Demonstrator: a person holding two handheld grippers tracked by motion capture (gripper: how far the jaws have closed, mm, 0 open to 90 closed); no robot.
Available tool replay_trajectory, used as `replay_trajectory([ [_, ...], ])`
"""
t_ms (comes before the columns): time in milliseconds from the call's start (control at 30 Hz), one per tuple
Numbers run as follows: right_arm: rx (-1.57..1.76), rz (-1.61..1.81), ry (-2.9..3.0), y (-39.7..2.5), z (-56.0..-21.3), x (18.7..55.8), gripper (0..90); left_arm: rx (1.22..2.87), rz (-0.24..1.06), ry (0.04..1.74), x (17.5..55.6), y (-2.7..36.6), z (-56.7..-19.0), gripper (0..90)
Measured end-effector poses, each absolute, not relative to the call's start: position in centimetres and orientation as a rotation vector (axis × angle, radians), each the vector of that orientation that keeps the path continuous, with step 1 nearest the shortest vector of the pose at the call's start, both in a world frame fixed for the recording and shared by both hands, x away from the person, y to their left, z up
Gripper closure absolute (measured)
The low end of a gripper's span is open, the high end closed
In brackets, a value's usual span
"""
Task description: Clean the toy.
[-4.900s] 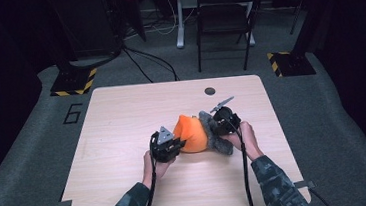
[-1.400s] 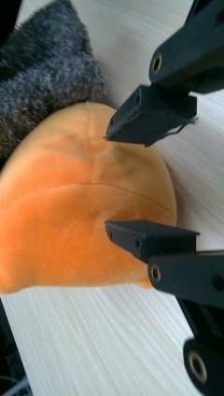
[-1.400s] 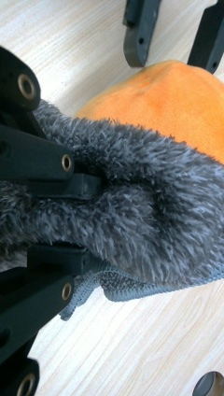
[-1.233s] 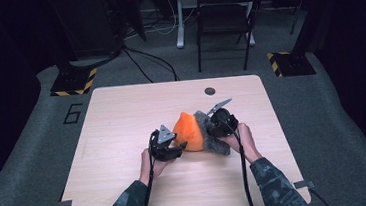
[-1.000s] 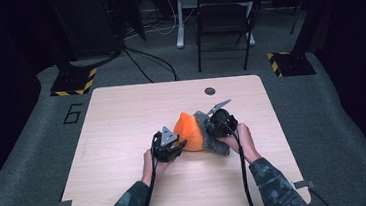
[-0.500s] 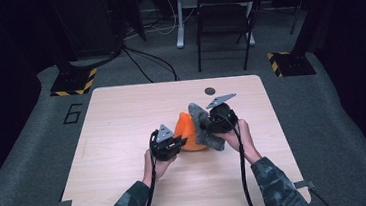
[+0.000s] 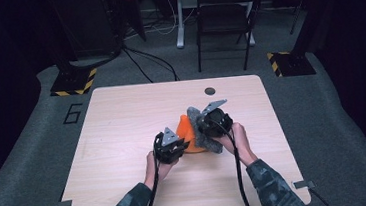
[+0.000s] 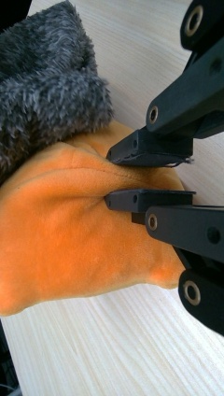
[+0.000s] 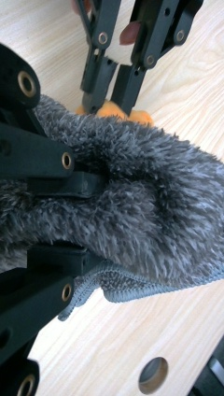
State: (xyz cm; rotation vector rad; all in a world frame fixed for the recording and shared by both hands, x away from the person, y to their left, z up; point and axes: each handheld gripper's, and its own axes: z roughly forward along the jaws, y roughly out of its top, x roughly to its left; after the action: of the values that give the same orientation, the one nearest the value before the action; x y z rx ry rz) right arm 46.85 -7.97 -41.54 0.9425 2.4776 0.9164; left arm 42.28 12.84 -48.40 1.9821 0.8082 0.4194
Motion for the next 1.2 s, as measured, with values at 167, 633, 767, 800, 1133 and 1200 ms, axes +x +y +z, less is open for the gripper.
replay_trajectory([
  [167, 1.018, 0.877, 2.481, -9.2, -42.2, 47.6, 70.6, 1.974, 0.414, 0.821, 42.4, 13.0, -48.5, 78.5],
  [633, 1.261, 0.735, 2.545, -12.5, -46.9, 50.5, 70.5, 1.969, 0.397, 0.83, 42.5, 13.3, -48.7, 77.8],
  [767, 1.246, 0.751, 2.526, -12.7, -46.0, 50.5, 70.9, 1.974, 0.408, 0.823, 42.6, 13.4, -48.7, 77.5],
  [800, 1.213, 0.76, 2.51, -12.8, -45.4, 50.4, 71.0, 1.971, 0.406, 0.827, 42.6, 13.5, -48.7, 77.5],
  [1133, 1.038, 0.976, 2.455, -10.4, -40.7, 47.7, 71.6, 1.98, 0.417, 0.826, 42.4, 13.5, -48.7, 77.4],
  [1200, 1.004, 1.034, 2.446, -10.1, -39.8, 47.1, 71.8, 1.98, 0.42, 0.822, 42.3, 13.3, -48.7, 77.3],
])
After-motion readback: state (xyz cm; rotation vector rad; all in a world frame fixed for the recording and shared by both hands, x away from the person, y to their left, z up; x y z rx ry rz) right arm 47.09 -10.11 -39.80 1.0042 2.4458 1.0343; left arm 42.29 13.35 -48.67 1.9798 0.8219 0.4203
